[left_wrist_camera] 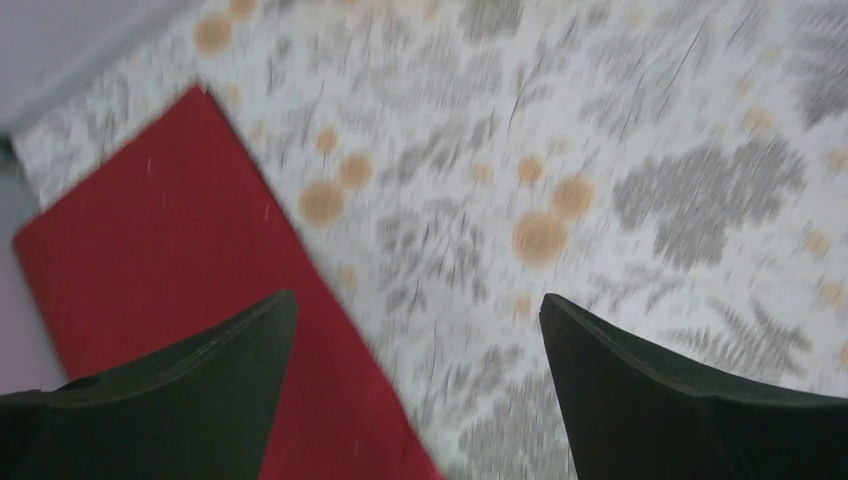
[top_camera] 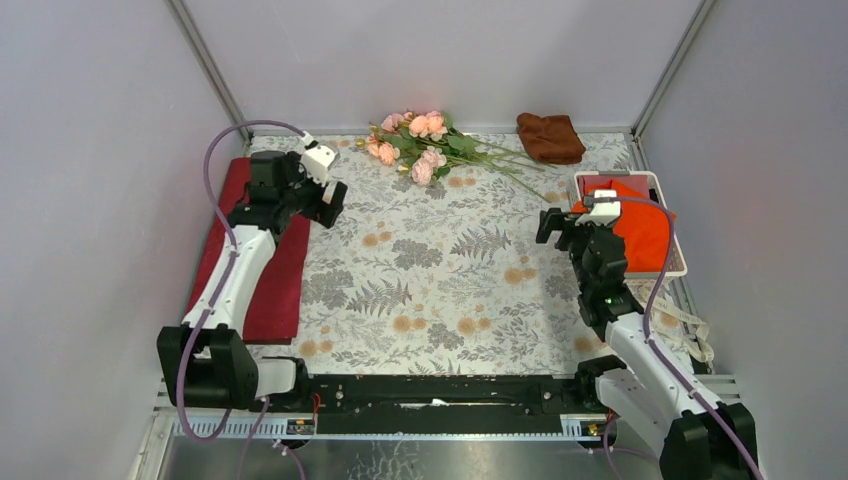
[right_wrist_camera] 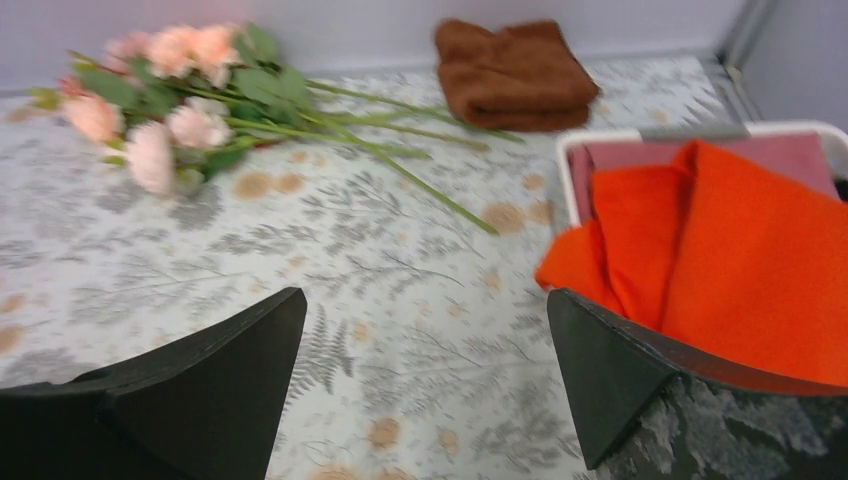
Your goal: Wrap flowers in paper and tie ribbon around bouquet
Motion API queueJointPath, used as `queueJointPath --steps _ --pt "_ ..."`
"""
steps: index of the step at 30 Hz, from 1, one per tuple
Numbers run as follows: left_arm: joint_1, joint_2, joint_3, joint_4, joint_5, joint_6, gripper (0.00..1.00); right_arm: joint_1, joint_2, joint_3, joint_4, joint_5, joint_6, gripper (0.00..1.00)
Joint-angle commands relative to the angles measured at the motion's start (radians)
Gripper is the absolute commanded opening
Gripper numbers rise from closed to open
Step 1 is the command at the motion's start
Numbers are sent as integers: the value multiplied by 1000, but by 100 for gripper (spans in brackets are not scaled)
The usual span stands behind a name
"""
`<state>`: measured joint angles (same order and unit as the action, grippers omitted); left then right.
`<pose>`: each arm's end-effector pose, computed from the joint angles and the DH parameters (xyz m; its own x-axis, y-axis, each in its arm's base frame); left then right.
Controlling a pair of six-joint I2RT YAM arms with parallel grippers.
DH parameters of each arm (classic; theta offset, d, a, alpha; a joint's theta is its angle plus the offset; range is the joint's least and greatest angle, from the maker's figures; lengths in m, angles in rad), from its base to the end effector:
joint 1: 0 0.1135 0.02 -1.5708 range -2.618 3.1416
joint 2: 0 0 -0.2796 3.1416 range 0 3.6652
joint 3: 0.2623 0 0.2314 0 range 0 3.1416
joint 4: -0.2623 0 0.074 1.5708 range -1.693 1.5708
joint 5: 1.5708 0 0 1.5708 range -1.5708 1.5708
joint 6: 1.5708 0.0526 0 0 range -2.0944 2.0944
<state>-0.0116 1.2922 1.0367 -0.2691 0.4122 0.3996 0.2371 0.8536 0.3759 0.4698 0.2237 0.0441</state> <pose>0.2800 -0.0243 0.3227 -0.3223 0.3602 -0.8754 0.5241 0.8380 0.1519 0.1851 0.0327 0.2738 -0.0083 0.0422 -0.9991 -0.0130 0.9990 0.0423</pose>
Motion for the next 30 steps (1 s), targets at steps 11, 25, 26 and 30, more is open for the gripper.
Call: queueJointPath --steps 11,25,26,30 --pt "105 -149 -163 -787 -554 354 99 -2 95 220 -204 -380 73 100" --pt "-88 251 -37 -408 -691 -25 96 -2 80 196 -213 -385 65 100" --pt "-88 271 -29 -394 -683 -36 91 -2 84 195 -210 -386 63 100" --pt "-87 371 -19 -383 -624 -66 67 -2 99 201 -220 -373 55 100"
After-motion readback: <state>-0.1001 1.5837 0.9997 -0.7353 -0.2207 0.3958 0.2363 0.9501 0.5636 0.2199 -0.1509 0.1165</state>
